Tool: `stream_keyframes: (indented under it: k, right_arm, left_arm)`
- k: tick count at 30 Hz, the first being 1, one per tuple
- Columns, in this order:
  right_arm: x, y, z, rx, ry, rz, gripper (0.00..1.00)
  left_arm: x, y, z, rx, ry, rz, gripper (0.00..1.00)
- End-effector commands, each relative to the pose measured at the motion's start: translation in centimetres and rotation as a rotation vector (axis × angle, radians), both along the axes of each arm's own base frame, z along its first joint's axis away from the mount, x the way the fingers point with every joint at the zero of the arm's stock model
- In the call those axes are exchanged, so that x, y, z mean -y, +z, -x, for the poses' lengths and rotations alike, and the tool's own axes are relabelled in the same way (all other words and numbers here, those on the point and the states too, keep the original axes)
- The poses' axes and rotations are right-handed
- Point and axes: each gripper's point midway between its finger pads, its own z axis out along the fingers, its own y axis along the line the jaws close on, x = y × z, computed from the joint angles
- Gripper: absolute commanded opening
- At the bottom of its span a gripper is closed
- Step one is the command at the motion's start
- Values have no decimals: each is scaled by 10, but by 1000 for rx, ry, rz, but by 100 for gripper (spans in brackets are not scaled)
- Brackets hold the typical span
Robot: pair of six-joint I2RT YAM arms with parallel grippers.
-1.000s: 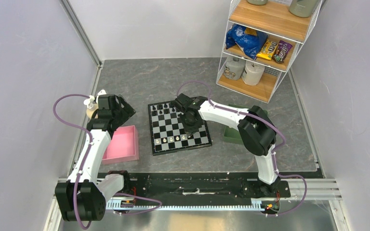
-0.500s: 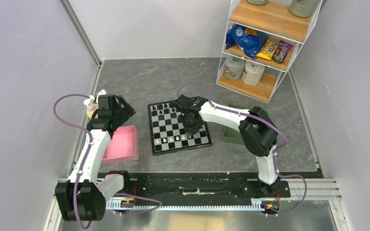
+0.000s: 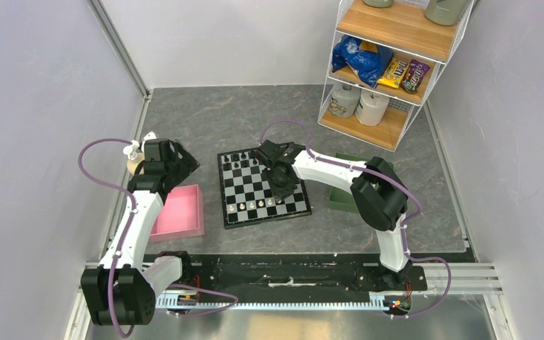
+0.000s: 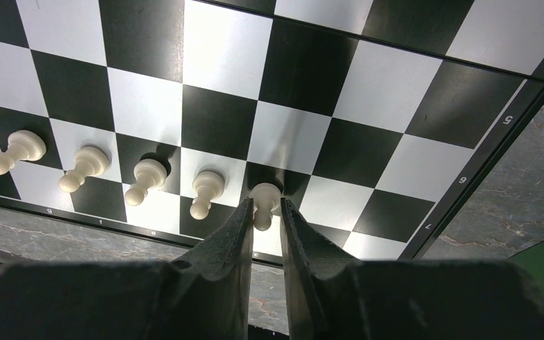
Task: Set up the chess pieces on the board
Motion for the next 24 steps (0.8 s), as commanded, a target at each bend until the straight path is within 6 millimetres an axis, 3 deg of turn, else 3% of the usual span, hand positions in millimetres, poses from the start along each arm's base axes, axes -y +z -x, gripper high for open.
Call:
stream_keyframes:
  k: [1, 9, 13, 18, 24]
  right_arm:
    - [-3, 17, -6, 47, 2, -26, 28]
    - [-8, 54, -8, 100, 18, -102, 38]
    - [11, 75, -17, 156, -32, -96, 39]
    - [58, 94, -34, 239, -163, -62, 39]
    - [143, 90, -47, 245, -417, -21, 39]
  left_arm:
    - [2, 8, -9, 49, -7, 14, 84]
    - [2, 11, -10, 57, -9, 14, 84]
    - [2, 12, -10, 59, -8, 13, 84]
    - [2, 11, -10, 57, -14, 9, 84]
    - [3, 12, -11, 58, -17, 11, 84]
